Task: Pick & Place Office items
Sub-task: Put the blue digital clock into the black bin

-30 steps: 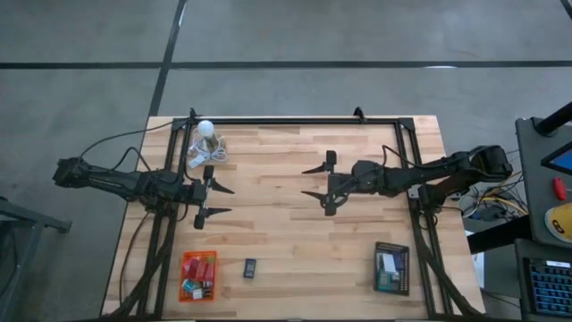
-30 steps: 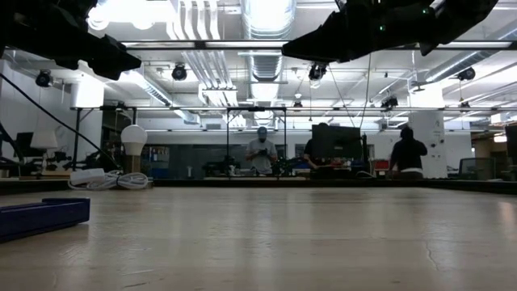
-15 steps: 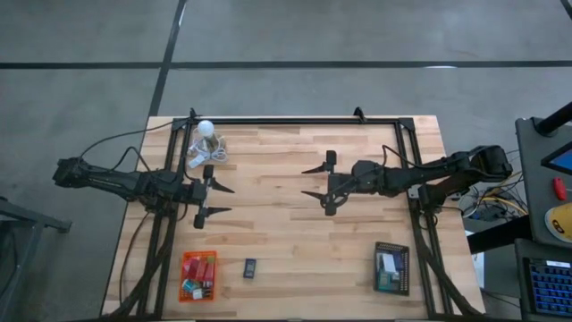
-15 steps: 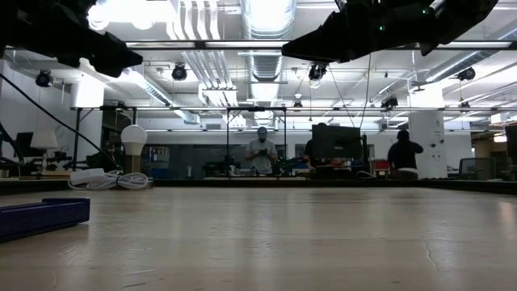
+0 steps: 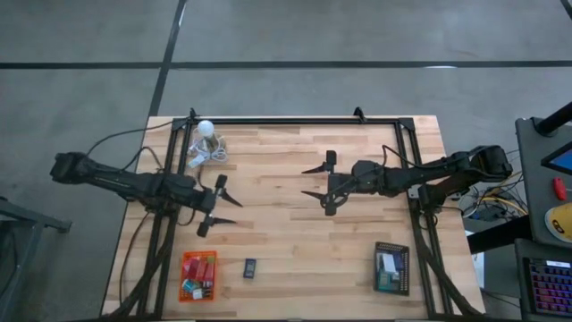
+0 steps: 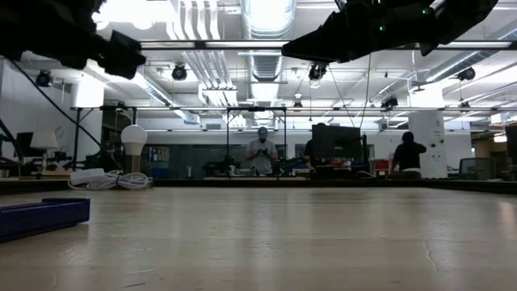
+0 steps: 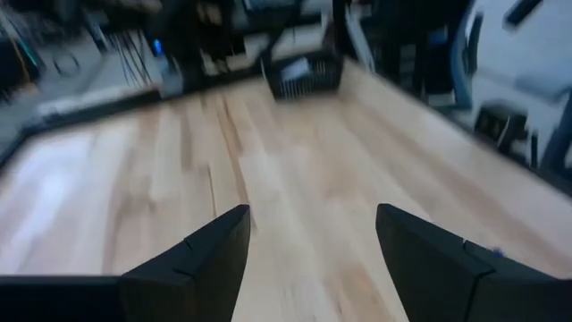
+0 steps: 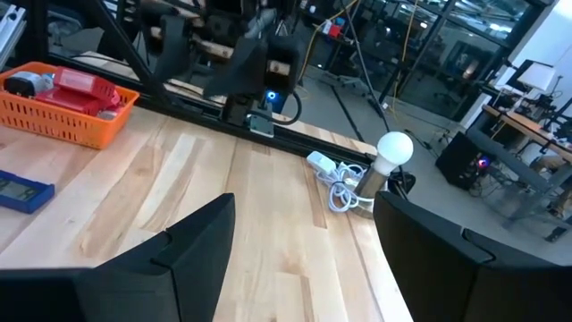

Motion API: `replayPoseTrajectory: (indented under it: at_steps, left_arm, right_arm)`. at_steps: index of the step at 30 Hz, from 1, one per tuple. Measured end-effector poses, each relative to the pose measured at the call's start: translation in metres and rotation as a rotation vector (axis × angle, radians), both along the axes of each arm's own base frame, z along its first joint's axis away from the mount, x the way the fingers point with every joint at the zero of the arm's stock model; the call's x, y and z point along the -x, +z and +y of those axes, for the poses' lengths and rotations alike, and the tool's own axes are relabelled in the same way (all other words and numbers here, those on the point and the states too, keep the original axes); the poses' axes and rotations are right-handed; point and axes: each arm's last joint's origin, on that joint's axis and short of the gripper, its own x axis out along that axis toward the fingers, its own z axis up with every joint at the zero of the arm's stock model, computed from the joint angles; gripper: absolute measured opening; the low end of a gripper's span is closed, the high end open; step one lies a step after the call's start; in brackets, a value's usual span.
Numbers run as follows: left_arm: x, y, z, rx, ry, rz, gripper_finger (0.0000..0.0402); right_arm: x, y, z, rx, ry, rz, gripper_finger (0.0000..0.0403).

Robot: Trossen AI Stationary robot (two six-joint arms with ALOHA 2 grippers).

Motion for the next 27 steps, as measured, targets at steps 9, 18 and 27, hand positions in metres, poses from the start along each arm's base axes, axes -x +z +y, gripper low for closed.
replayPoseTrajectory:
  at_steps: [9,18,27]
  left_arm:
    - [-0.041,0.014,-0.007,-0.065,-0.015,0.216,0.0248]
    - [-0.082,0.011,-0.017,-0.032,0.025,0.517,0.0248]
    - [-0.092,-0.001,-0.042,-0.124,-0.251,0.479,0.0244]
  right_arm:
    - [0.000,0.000,0.000,0.000,0.000,0.000,0.0263]
    - [0.000,0.000,0.000,0.000,0.000,-0.001,0.0263]
    - [0.000,0.000,0.000,0.000,0.000,-0.001,0.0263]
